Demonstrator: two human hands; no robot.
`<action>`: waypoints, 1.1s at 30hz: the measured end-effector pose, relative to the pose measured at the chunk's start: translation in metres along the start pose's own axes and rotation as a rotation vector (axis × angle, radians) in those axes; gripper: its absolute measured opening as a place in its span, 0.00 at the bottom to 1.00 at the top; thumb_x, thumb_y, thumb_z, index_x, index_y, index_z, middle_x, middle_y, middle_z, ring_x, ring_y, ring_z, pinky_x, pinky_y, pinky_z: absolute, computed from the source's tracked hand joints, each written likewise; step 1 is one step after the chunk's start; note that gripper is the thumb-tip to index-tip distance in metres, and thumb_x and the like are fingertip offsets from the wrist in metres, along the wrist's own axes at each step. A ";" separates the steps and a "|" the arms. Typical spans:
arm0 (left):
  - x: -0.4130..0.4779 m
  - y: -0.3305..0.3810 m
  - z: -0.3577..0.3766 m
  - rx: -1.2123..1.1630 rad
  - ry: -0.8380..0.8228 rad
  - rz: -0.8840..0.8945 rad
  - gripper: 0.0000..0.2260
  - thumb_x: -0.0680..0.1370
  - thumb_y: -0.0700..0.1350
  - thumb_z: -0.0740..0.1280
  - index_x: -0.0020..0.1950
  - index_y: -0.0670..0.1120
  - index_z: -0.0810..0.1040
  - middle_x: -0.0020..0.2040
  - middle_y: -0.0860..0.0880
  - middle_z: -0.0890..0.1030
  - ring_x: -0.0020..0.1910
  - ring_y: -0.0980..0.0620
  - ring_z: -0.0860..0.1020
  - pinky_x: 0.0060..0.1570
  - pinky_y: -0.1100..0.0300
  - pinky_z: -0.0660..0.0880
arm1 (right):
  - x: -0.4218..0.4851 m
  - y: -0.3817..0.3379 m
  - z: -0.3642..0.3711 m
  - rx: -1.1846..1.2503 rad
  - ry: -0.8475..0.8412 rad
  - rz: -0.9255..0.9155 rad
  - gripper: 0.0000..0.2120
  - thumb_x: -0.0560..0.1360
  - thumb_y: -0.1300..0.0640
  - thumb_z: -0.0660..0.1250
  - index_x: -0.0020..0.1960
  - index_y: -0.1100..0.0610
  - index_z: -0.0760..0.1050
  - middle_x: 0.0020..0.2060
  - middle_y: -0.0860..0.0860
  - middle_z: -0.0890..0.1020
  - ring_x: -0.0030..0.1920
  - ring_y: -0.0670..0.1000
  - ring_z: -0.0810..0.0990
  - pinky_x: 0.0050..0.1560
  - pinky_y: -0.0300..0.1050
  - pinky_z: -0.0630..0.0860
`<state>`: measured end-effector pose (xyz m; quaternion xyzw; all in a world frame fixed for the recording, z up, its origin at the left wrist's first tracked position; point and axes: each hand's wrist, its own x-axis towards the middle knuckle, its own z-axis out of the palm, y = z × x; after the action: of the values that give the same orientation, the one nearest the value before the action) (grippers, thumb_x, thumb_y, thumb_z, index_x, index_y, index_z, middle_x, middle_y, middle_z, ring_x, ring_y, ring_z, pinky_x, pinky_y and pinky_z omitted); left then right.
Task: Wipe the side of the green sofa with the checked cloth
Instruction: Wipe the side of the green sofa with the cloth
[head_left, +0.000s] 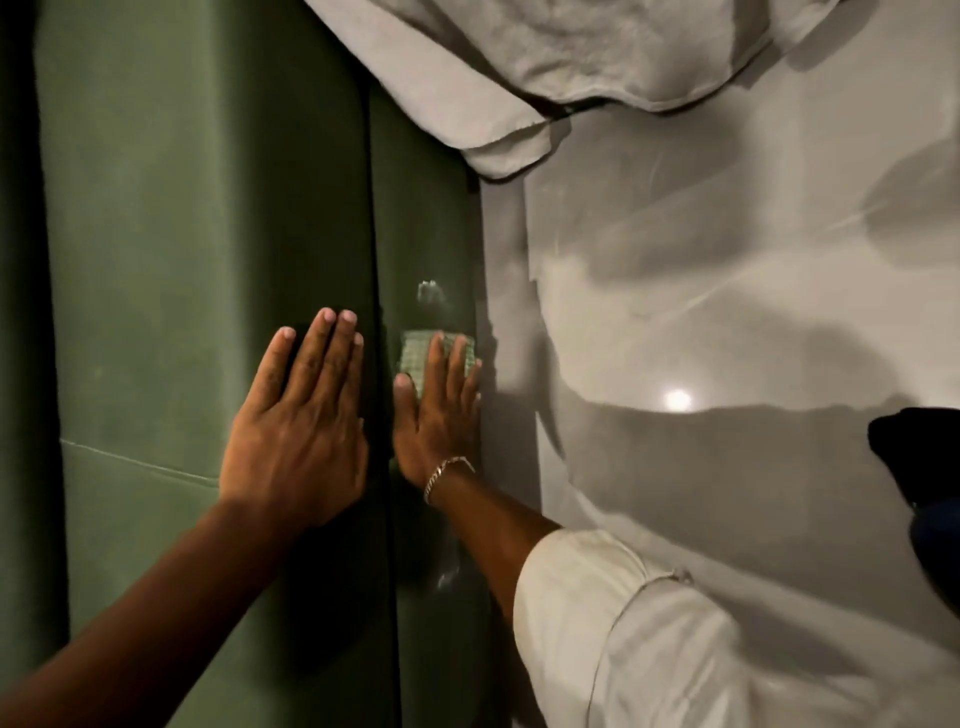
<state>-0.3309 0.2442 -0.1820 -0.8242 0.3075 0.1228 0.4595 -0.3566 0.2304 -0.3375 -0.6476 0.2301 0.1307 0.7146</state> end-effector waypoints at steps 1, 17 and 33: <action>0.000 -0.001 0.001 -0.001 0.000 0.003 0.32 0.77 0.50 0.52 0.78 0.34 0.59 0.80 0.36 0.58 0.81 0.40 0.55 0.80 0.42 0.47 | 0.012 -0.008 -0.001 0.001 0.001 -0.009 0.33 0.76 0.36 0.40 0.78 0.44 0.39 0.80 0.49 0.42 0.80 0.57 0.38 0.78 0.59 0.41; 0.015 -0.011 -0.004 0.042 -0.007 -0.006 0.34 0.77 0.53 0.56 0.78 0.35 0.59 0.81 0.37 0.58 0.81 0.42 0.55 0.80 0.45 0.48 | 0.064 -0.026 -0.014 0.026 0.041 -0.091 0.30 0.79 0.38 0.44 0.78 0.43 0.41 0.81 0.50 0.42 0.80 0.58 0.39 0.77 0.61 0.43; 0.022 -0.014 -0.003 0.036 0.040 -0.024 0.33 0.77 0.52 0.54 0.78 0.35 0.59 0.81 0.37 0.57 0.81 0.41 0.54 0.80 0.43 0.48 | 0.030 -0.001 0.000 0.050 0.086 0.022 0.34 0.74 0.33 0.37 0.77 0.42 0.41 0.80 0.45 0.44 0.80 0.55 0.41 0.78 0.64 0.46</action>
<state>-0.3049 0.2380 -0.1814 -0.8216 0.3089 0.0952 0.4695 -0.3301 0.2273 -0.3521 -0.6319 0.2711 0.1046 0.7185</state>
